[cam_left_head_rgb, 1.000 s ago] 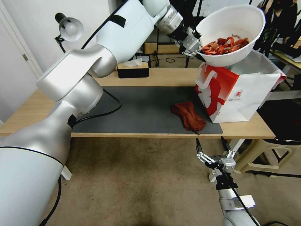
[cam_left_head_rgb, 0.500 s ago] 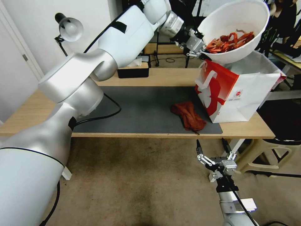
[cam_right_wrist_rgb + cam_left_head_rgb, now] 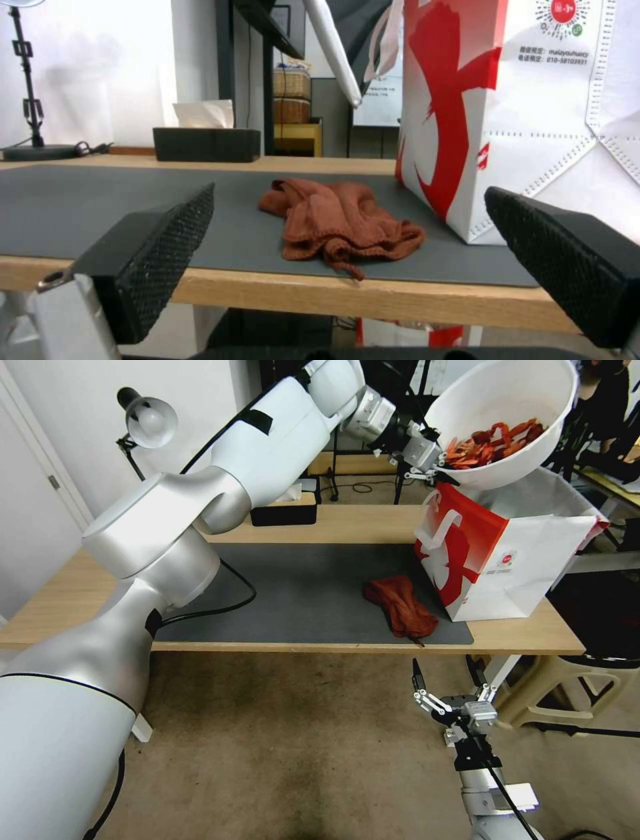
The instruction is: Sweep shrimp from table into container with towel, then put container into takeout bag.
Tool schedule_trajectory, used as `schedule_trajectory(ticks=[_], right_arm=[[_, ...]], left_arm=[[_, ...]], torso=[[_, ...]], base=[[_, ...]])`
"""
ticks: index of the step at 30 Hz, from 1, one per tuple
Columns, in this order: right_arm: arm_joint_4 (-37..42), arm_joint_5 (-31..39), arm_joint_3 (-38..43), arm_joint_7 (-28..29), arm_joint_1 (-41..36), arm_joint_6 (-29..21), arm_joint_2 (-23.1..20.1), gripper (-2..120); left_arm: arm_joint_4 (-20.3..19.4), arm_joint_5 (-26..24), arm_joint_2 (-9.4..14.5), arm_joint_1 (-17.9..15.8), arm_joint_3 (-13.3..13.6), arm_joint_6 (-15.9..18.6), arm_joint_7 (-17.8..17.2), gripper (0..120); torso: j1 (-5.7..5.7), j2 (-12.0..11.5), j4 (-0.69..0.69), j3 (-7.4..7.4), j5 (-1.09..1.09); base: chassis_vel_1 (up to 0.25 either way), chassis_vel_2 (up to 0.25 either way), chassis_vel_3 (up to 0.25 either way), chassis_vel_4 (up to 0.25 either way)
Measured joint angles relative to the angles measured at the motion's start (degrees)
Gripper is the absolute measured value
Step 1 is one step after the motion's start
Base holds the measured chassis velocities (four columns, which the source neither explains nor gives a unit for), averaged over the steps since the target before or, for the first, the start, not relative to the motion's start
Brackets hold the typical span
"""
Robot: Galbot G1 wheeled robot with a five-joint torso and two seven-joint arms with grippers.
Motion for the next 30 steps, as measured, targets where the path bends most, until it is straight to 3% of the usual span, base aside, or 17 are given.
schedule_trajectory(ticks=[9, 30], right_arm=[[-0.20, 0.16, -0.04, 0.04, 0.65, -0.52, -0.01, 100], [-0.85, -0.71, -0.88, 0.06, 1.47, -0.67, 1.06, 100]], left_arm=[[-0.98, -0.03, 0.00, 2.44, 0.20, -0.31, -1.20, 0], [-1.95, -0.64, 0.01, 4.20, 2.49, -1.77, -11.32, 0]], torso=[[0.00, 0.00, 0.00, 0.00, 0.00], [0.00, 0.00, 0.00, 0.00, 0.00]], base=[[0.000, 0.000, 0.000, 0.000], [0.000, 0.000, 0.000, 0.000]])
